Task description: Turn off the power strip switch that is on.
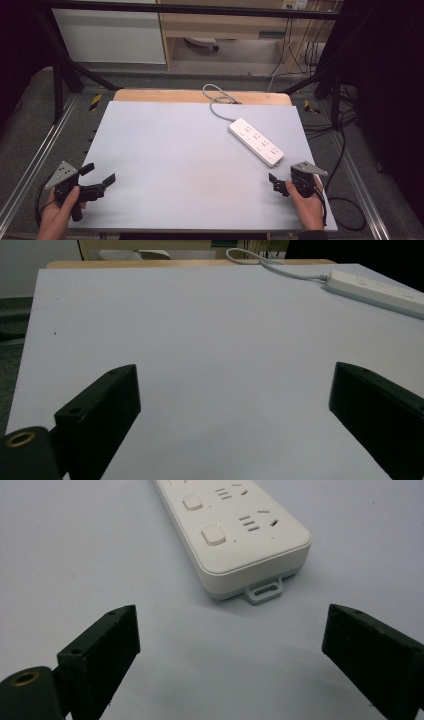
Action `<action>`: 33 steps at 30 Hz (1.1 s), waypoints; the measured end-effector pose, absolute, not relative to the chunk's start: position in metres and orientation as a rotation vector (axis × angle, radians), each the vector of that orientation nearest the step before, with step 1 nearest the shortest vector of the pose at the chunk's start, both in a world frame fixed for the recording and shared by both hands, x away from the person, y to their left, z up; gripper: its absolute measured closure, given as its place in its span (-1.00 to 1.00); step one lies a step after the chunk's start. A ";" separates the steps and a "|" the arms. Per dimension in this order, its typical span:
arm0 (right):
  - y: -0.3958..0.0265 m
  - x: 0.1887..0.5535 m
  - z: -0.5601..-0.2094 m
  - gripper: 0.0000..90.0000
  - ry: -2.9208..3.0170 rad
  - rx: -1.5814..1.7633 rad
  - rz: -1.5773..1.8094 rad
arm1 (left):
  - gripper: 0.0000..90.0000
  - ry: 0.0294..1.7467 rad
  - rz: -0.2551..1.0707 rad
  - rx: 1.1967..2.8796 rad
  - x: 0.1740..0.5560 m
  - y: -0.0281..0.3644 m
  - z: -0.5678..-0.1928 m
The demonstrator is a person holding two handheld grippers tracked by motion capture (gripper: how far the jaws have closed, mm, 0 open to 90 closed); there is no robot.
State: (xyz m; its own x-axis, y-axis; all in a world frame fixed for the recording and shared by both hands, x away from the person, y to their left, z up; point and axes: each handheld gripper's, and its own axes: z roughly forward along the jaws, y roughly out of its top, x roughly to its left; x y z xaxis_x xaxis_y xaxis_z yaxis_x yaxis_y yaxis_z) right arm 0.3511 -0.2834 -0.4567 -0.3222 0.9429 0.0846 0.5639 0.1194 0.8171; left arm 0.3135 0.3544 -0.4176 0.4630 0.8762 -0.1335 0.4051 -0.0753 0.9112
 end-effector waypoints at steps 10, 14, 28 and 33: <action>-0.281 0.350 -0.451 -0.89 1.895 1.430 1.129 | -0.86 1.116 0.563 1.678 0.314 0.355 -0.418; -0.281 0.350 -0.446 -0.90 1.867 1.409 1.160 | -0.86 1.111 0.556 1.680 0.314 0.355 -0.418; -0.283 0.352 -0.433 -0.88 1.780 1.398 1.254 | -0.86 1.113 0.548 1.686 0.315 0.354 -0.419; -0.280 0.360 -0.422 -0.90 1.749 1.375 1.253 | -0.86 1.112 0.553 1.696 0.315 0.354 -0.420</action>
State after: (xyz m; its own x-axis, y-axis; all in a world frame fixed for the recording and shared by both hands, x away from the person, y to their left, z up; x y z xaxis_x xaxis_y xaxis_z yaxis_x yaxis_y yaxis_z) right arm 0.3597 -0.2802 -0.4225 -0.3003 0.9482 0.1039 0.4033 0.0275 0.9147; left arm 0.3150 0.3541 -0.4195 0.4745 0.8696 -0.1363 0.4161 -0.0851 0.9053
